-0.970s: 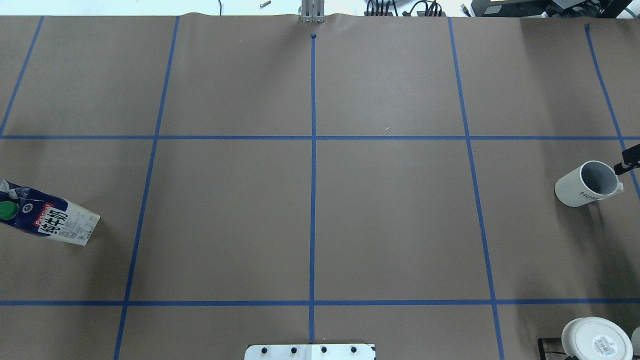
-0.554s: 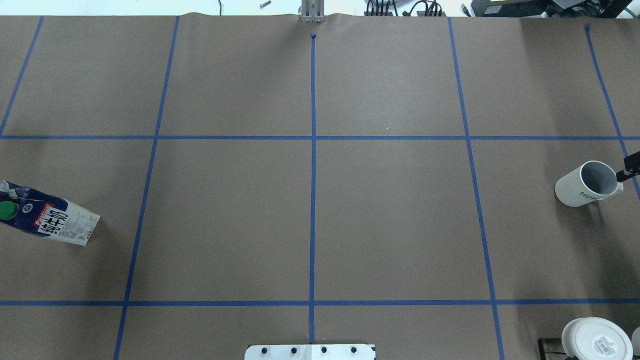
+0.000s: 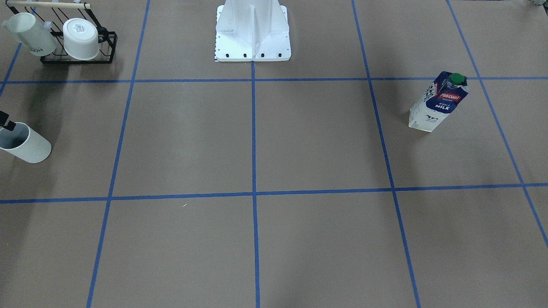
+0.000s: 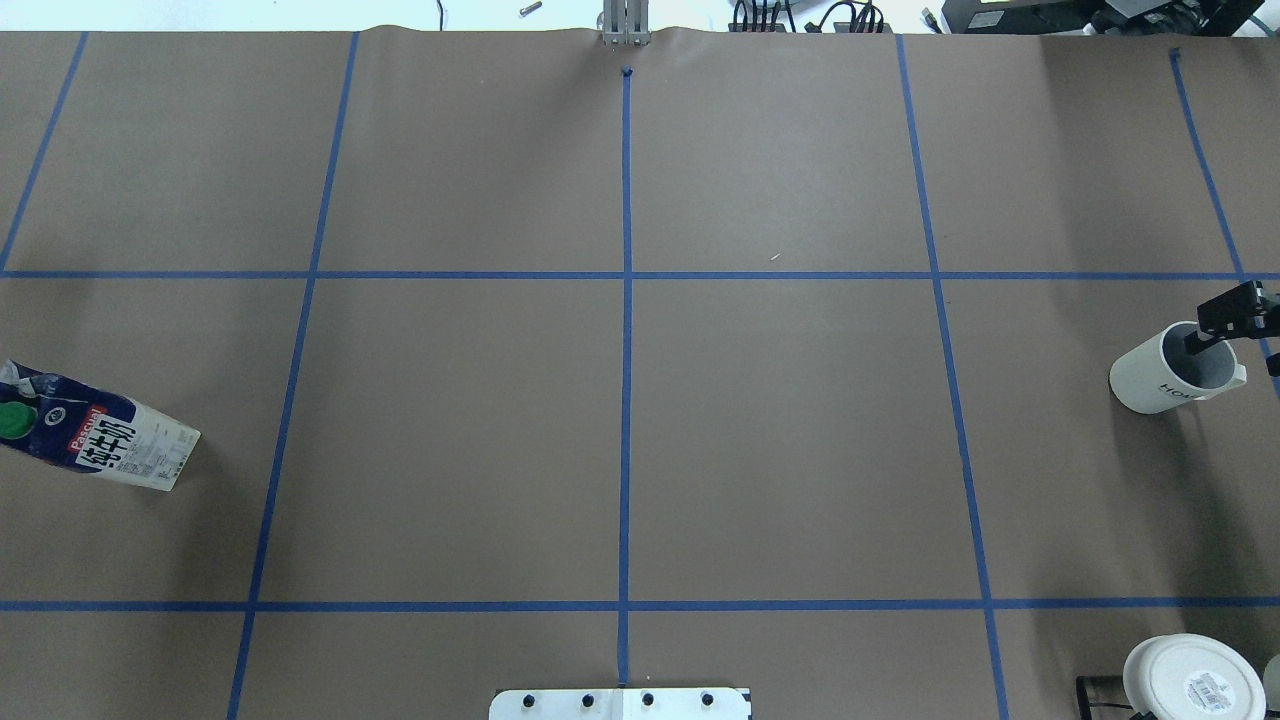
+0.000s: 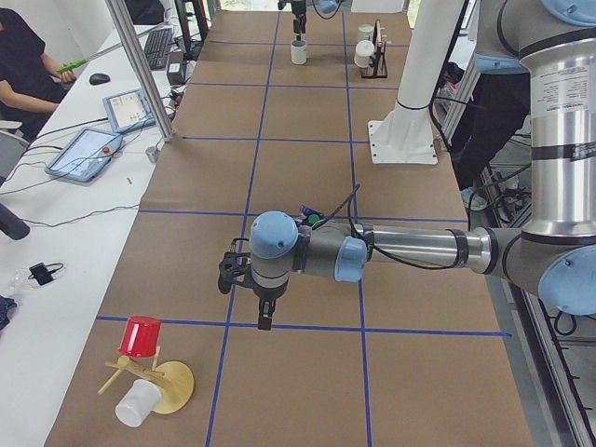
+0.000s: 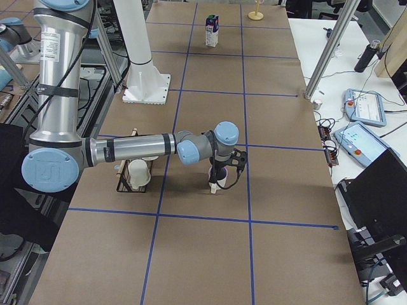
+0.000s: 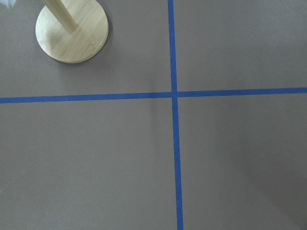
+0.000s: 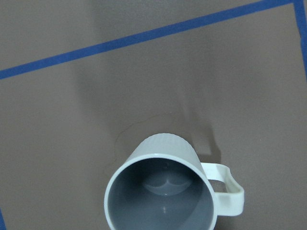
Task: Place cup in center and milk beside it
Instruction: 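Lower the right gripper onto the white mug and grasp it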
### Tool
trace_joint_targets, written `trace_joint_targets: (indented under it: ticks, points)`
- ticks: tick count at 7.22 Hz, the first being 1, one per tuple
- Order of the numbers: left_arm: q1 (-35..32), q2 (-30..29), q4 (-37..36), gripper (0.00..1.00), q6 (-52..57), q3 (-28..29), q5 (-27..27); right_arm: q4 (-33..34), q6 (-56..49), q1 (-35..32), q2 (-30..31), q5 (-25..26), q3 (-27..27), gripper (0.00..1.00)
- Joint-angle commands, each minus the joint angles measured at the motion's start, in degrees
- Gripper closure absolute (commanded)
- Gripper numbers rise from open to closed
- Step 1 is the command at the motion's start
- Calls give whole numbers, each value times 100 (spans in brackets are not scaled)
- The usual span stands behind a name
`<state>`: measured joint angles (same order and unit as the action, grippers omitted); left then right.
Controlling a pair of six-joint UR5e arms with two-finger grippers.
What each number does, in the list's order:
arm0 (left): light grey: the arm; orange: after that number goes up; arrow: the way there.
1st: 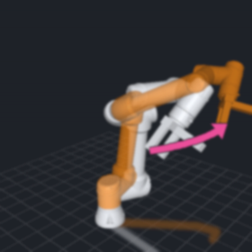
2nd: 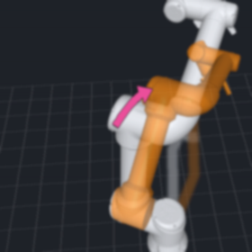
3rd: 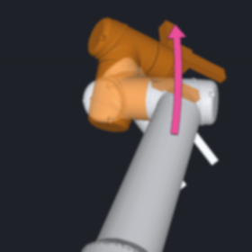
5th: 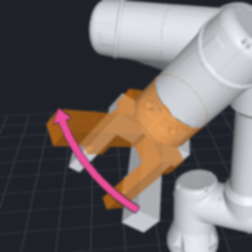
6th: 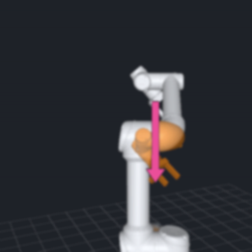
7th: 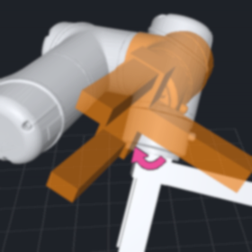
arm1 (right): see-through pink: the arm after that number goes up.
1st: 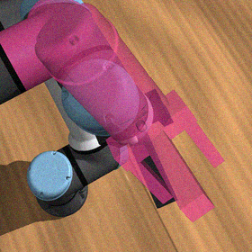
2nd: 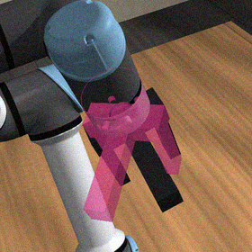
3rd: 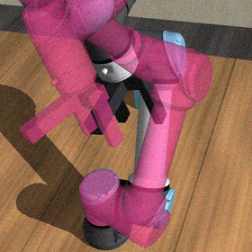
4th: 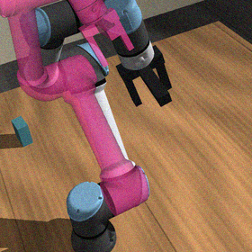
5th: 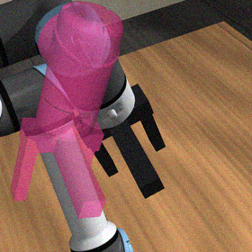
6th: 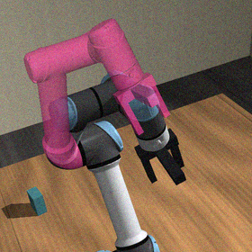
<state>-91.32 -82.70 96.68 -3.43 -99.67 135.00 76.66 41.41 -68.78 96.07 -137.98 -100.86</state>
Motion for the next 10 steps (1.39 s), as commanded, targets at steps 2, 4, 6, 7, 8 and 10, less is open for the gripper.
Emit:
trace_joint_targets:
  ticks: [2, 4, 6, 7, 8, 10]
  points:
    - [0, 0, 0, 1, 0, -9, 0, 7, 86, 40, -10, -1, 267, 0]
    - [0, 0, 0, 1, 0, -53, 0, 7, 78, 40, -18, 8, 347, 1]
    - [0, 0, 0, 1, 0, -79, 9, 7, 86, 40, -45, 8, 392, 34]
    - [0, 0, 0, 1, 0, -79, 78, 7, 86, 40, -45, 8, 383, 82]
    - [0, 0, 9, 1, 0, -53, 297, 7, 86, 31, -36, 8, 357, 100]
    - [0, -9, 0, 1, 0, -44, 378, 7, 86, 14, -27, 8, 304, 100]
